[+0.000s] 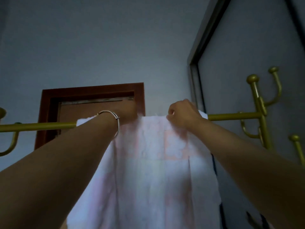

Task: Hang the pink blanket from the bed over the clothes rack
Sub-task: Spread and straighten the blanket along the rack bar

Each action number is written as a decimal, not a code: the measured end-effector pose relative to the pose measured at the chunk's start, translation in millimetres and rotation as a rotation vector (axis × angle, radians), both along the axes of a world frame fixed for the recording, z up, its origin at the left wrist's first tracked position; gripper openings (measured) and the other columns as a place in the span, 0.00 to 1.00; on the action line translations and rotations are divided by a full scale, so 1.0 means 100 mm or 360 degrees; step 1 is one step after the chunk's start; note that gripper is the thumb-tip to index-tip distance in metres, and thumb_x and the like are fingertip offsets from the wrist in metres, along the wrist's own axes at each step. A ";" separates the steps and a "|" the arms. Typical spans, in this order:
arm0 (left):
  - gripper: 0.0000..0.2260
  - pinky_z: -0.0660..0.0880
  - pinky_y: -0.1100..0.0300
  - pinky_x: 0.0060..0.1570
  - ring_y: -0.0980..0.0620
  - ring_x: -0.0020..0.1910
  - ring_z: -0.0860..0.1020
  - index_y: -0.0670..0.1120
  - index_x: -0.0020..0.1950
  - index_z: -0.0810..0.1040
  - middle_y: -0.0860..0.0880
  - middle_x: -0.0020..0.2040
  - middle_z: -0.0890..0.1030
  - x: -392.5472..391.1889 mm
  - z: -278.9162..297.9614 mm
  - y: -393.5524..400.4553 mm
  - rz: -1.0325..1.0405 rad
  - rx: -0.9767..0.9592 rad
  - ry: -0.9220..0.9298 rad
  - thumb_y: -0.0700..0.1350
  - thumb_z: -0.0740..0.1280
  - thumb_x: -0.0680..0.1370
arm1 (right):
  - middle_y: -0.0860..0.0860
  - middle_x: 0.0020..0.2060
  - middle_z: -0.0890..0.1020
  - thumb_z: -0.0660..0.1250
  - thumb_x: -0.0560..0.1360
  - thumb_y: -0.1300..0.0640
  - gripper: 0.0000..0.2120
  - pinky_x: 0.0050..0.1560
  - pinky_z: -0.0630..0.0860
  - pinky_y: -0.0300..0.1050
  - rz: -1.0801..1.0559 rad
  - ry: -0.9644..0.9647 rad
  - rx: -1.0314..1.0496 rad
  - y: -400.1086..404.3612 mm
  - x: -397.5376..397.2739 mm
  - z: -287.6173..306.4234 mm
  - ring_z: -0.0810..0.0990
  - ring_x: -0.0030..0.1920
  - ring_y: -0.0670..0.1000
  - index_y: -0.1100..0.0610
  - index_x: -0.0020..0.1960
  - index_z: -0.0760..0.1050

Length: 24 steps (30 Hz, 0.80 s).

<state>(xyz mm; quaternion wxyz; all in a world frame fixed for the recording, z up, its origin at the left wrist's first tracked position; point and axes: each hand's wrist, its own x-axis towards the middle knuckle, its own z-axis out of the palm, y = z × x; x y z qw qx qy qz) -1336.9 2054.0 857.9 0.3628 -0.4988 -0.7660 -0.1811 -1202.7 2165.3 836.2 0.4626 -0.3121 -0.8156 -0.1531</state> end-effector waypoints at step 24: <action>0.18 0.72 0.52 0.49 0.39 0.52 0.77 0.40 0.58 0.68 0.38 0.55 0.79 0.88 -0.21 1.01 -0.0564 0.0125 -0.0119 0.48 0.67 0.75 | 0.50 0.24 0.69 0.58 0.78 0.59 0.16 0.24 0.70 0.37 0.1160 0.1238 -0.1837 0.54 0.86 -0.30 0.65 0.24 0.48 0.56 0.31 0.67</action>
